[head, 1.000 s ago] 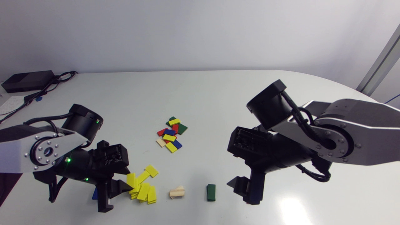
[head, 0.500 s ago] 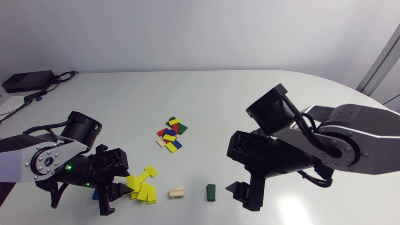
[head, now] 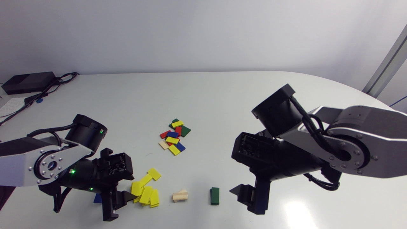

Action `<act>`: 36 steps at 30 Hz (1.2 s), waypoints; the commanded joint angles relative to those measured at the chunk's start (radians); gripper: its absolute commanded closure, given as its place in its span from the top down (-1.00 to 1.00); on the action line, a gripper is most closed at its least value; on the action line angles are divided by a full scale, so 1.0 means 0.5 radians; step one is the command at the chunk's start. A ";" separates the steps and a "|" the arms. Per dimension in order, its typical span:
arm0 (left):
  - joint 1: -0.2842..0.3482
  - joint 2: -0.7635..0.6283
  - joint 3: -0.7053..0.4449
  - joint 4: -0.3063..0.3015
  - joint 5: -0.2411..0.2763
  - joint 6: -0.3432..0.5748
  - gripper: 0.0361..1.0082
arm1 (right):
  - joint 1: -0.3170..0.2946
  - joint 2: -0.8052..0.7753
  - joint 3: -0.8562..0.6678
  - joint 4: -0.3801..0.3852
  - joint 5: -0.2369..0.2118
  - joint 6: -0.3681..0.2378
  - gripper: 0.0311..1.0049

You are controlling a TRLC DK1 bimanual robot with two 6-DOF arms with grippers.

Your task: Take domino bricks one by one from the mixed stack on the table and place each onto the existing stack of the same color.

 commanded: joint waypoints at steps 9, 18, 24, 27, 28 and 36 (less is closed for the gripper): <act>0.026 0.037 0.019 -0.007 -0.006 -0.034 0.73 | -0.055 0.209 0.083 0.064 -0.014 -0.064 0.93; 0.075 -0.304 -0.061 0.067 0.016 -0.178 0.97 | 0.003 0.872 0.752 -0.047 -0.121 -0.221 0.93; 0.176 -0.392 -0.171 0.248 0.056 -0.264 0.97 | 0.114 1.234 1.047 -0.126 -0.210 -0.396 0.93; 0.207 -0.423 -0.189 0.275 0.071 -0.288 0.97 | 0.172 1.366 1.157 -0.148 -0.216 -0.494 0.93; 0.222 -0.429 -0.196 0.281 0.086 -0.294 0.97 | 0.187 1.400 1.194 -0.166 -0.222 -0.525 0.93; 0.308 -0.500 -0.205 0.281 0.145 -0.300 0.97 | 0.295 1.657 1.584 -0.378 -0.241 -0.696 0.93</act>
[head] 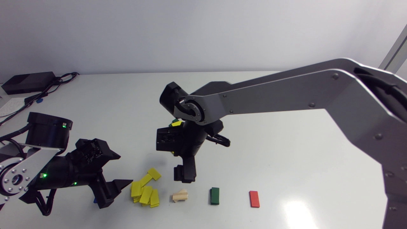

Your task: Take domino bricks one by one from the mixed stack on the table and place each onto the existing stack of the same color.

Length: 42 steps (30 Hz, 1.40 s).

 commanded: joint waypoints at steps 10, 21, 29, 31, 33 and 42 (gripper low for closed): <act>0.116 -0.070 -0.063 0.001 0.070 -0.017 0.97 | 0.116 0.345 0.453 -0.306 -0.051 -0.246 0.93; 0.284 -0.092 -0.087 0.013 0.138 0.014 0.97 | 0.166 0.612 0.803 -0.481 -0.103 -0.332 0.93; 0.398 -0.104 -0.075 -0.006 0.208 0.075 0.97 | 0.196 0.787 1.079 -0.628 -0.109 -0.375 0.93; 0.419 -0.104 -0.075 -0.006 0.214 0.088 0.97 | 0.202 0.814 1.116 -0.653 -0.109 -0.384 0.93; 0.441 -0.098 -0.072 -0.006 0.236 0.103 0.97 | 0.202 0.833 1.144 -0.674 -0.106 -0.397 0.93; 0.508 -0.077 -0.075 -0.015 0.282 0.168 0.97 | 0.199 0.906 1.239 -0.726 -0.091 -0.433 0.93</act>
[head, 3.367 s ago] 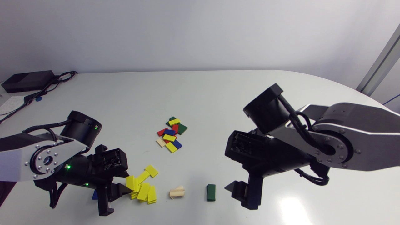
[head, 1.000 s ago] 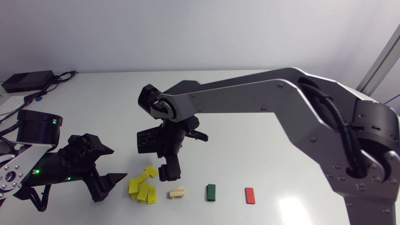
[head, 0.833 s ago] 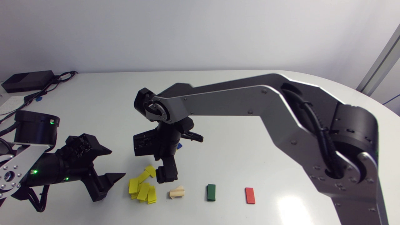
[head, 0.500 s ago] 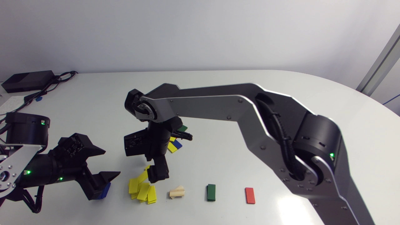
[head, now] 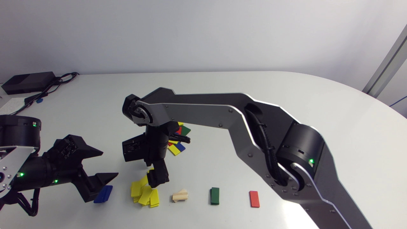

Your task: Take domino bricks one by one from the mixed stack on the table and place each onto the existing stack of the same color.

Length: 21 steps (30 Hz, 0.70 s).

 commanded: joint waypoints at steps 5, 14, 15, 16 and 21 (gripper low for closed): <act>0.039 0.016 -0.039 -0.012 0.041 0.062 0.97 | 0.002 0.094 0.055 -0.070 0.002 -0.091 0.92; 0.042 0.026 -0.054 -0.009 0.056 0.068 0.97 | -0.014 0.106 0.051 -0.098 0.023 -0.125 0.79; 0.042 0.026 -0.057 -0.009 0.059 0.068 0.97 | -0.014 0.106 0.055 -0.098 0.023 -0.125 0.76; 0.042 0.029 -0.057 -0.009 0.059 0.068 0.97 | -0.014 0.106 0.055 -0.098 0.026 -0.125 0.73; 0.045 0.032 -0.051 -0.009 0.059 0.065 0.97 | -0.020 0.106 0.055 -0.101 0.032 -0.128 0.67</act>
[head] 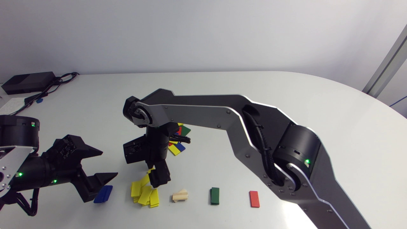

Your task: Take domino bricks one by one from the mixed stack on the table and place each onto the existing stack of the same color.

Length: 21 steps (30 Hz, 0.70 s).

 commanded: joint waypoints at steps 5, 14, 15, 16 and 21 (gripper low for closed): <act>0.016 0.033 -0.050 -0.006 0.026 0.036 0.97 | -0.028 0.086 0.041 -0.044 0.030 -0.074 0.67; 0.019 0.033 -0.047 -0.012 0.026 0.033 0.97 | -0.015 0.101 0.050 -0.028 0.092 -0.084 0.68; 0.019 0.030 -0.047 -0.015 0.026 0.033 0.97 | -0.009 0.101 0.050 -0.028 0.101 -0.084 0.68; 0.022 0.030 -0.047 -0.015 0.026 0.033 0.97 | -0.006 0.101 0.044 -0.025 0.110 -0.084 0.68; 0.026 0.026 -0.056 -0.015 0.026 0.033 0.97 | 0.015 0.095 0.007 0.030 0.162 -0.084 0.67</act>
